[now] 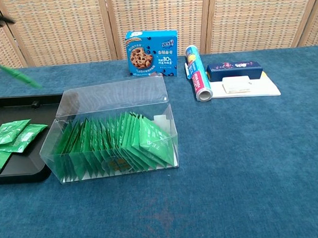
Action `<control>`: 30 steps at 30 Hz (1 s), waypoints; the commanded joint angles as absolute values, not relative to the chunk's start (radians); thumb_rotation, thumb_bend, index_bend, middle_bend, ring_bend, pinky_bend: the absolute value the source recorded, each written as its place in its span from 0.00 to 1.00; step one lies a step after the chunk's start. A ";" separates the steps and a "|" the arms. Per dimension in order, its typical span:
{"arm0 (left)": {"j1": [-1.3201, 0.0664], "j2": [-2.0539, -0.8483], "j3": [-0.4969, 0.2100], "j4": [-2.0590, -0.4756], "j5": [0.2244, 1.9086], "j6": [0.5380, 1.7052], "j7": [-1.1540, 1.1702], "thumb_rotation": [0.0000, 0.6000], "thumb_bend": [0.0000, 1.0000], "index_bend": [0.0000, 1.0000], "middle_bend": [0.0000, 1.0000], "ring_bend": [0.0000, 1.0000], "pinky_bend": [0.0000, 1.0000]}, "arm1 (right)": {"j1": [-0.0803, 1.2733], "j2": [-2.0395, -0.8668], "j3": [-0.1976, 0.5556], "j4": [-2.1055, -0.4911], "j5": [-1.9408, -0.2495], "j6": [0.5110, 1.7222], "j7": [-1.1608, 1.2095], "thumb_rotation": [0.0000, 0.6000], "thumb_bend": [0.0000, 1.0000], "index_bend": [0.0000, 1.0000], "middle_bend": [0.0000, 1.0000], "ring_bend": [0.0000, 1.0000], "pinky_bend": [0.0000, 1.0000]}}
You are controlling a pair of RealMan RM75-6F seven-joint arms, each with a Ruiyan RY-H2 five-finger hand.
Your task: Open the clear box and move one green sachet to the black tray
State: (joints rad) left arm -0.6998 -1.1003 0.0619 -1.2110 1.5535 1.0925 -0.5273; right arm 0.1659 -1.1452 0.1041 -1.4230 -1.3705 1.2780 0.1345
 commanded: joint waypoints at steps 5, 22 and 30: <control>-0.592 -1.252 0.094 -0.993 1.493 1.086 -0.610 1.00 0.44 0.61 0.00 0.00 0.00 | 0.167 -1.146 0.101 -1.429 -1.374 1.280 0.126 1.00 0.00 0.00 0.00 0.00 0.00; -0.423 -1.172 0.009 -1.188 1.365 1.226 -0.546 1.00 0.08 0.00 0.00 0.00 0.00 | 0.163 -1.134 0.096 -1.445 -1.397 1.301 0.140 1.00 0.00 0.00 0.00 0.00 0.00; -0.283 -1.137 -0.010 -1.461 1.236 1.391 -0.148 1.00 0.08 0.00 0.00 0.00 0.00 | 0.150 -1.122 0.091 -1.460 -1.426 1.342 0.149 1.00 0.00 0.00 0.00 0.00 0.00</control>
